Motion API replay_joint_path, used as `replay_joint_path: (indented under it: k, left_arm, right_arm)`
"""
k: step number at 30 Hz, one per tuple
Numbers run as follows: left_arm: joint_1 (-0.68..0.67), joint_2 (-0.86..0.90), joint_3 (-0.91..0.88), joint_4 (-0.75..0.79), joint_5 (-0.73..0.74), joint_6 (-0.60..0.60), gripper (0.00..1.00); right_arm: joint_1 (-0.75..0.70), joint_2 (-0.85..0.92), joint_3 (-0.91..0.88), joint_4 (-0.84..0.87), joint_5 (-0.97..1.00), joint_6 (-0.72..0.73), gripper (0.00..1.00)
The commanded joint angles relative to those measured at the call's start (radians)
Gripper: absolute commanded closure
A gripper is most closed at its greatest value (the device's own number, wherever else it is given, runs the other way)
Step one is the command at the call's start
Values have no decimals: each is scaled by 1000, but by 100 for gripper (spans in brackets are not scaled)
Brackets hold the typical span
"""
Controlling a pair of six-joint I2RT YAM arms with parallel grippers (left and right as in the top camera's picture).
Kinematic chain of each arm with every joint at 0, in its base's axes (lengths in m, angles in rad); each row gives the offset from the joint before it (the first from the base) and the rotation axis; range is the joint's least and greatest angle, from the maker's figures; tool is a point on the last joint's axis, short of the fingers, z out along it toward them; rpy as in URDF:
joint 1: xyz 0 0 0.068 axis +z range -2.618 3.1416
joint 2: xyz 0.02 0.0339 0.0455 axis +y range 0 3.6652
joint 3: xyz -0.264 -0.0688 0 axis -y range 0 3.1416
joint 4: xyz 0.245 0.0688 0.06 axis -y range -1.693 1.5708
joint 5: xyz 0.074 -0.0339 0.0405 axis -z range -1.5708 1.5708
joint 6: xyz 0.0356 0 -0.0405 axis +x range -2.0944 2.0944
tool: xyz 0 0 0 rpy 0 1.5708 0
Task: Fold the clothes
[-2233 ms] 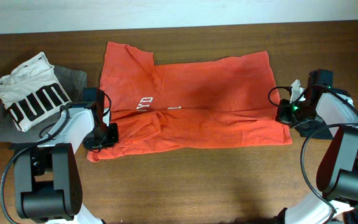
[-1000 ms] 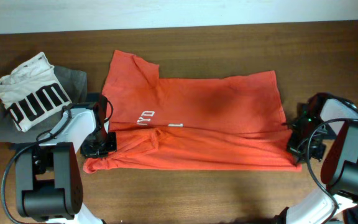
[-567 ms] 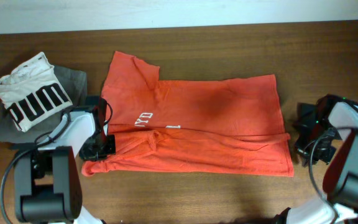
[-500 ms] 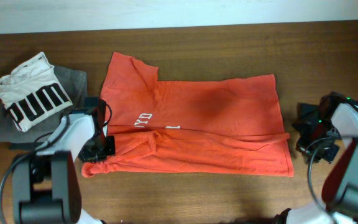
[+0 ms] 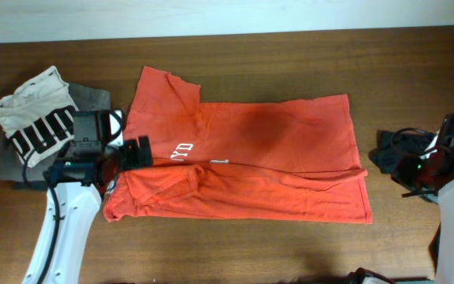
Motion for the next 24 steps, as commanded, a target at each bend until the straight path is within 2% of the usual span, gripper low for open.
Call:
replay_joint_path:
  k: [1,5,11,16,20,21,22,24]
  left_arm:
    - [7,32,58,46,69,18,1]
    - [8,182,199,47,108,93,1]
    - [34,524,566,-101,125,156,1]
    - [78,803,863,-168,227,179,2]
    - [111,973,1020,-173,323,178,11]
    - [114,999,1035,-171,325,178,11]
    - [117,1020,1048,-169,324,178,16]
    - [119,1058,1054,-152,324,178,16]
  right_arm:
    - [-5,8,-3,3,-54,-34,57]
    - [-5,26,-3,2,-69,-47,57]
    - [-5,33,-3,2,-81,-56,57]
    - [-5,33,-3,2,-84,-59,57]
    - [-5,33,-3,-1,-84,-59,57]
    - [-5,33,-3,-1,-84,-59,57]
    - [-5,33,-3,-1,-84,-59,57]
    - [-5,33,-3,-1,-84,-59,57]
